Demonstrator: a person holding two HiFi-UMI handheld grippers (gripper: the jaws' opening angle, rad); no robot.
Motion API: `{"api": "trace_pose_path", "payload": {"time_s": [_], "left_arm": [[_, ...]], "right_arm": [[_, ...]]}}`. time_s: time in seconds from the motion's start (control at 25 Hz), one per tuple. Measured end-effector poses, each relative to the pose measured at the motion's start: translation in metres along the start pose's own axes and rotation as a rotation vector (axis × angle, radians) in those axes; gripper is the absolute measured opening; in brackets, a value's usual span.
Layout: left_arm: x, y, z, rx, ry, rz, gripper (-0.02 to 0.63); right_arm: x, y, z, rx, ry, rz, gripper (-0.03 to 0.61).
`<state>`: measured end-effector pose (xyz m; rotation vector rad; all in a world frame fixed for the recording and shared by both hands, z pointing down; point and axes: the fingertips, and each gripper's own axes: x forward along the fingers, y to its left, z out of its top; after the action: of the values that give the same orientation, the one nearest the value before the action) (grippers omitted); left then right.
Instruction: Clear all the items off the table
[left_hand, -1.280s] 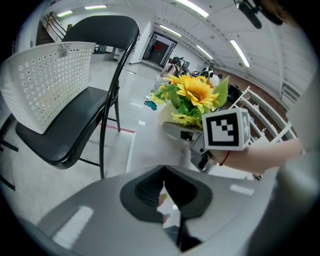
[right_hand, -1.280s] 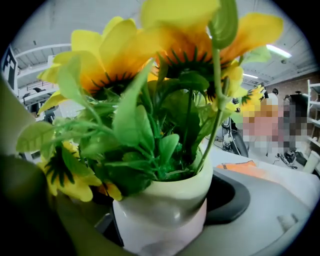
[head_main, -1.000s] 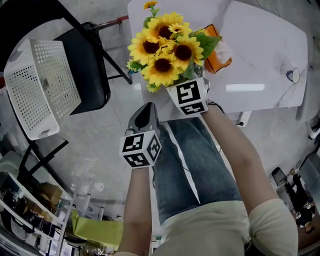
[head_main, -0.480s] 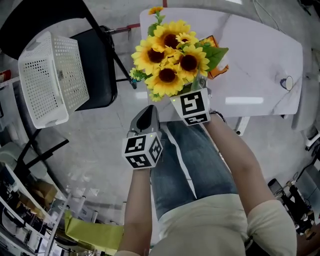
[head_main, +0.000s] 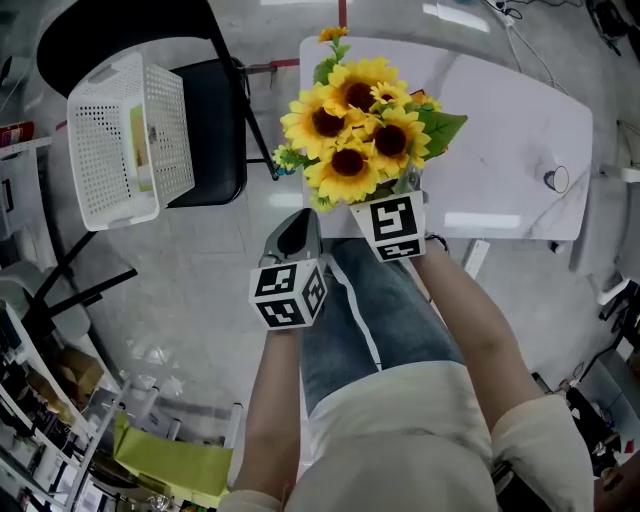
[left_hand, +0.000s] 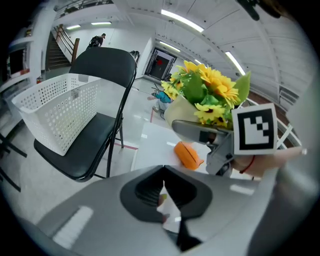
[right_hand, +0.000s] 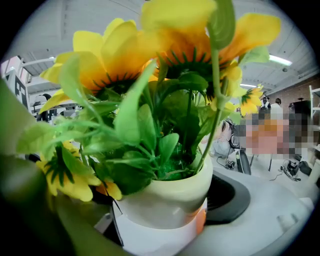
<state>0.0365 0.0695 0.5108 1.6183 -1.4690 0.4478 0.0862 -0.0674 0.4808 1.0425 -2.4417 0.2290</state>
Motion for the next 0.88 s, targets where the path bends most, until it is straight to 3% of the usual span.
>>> {"api": "trace_pose_path", "payload": {"time_s": [0.48,0.88], "left_arm": [[-0.042,-0.016,0.035,0.014,-0.035,0.027,0.009],[-0.082,-0.028,0.054,-0.037,-0.098,0.066,0.009]], "right_arm": [[-0.042,-0.008,0.047,0.014,0.008,-0.003,0.52],[-0.082,-0.004,0.084,-0.008,-0.002,0.037,0.52]]}}
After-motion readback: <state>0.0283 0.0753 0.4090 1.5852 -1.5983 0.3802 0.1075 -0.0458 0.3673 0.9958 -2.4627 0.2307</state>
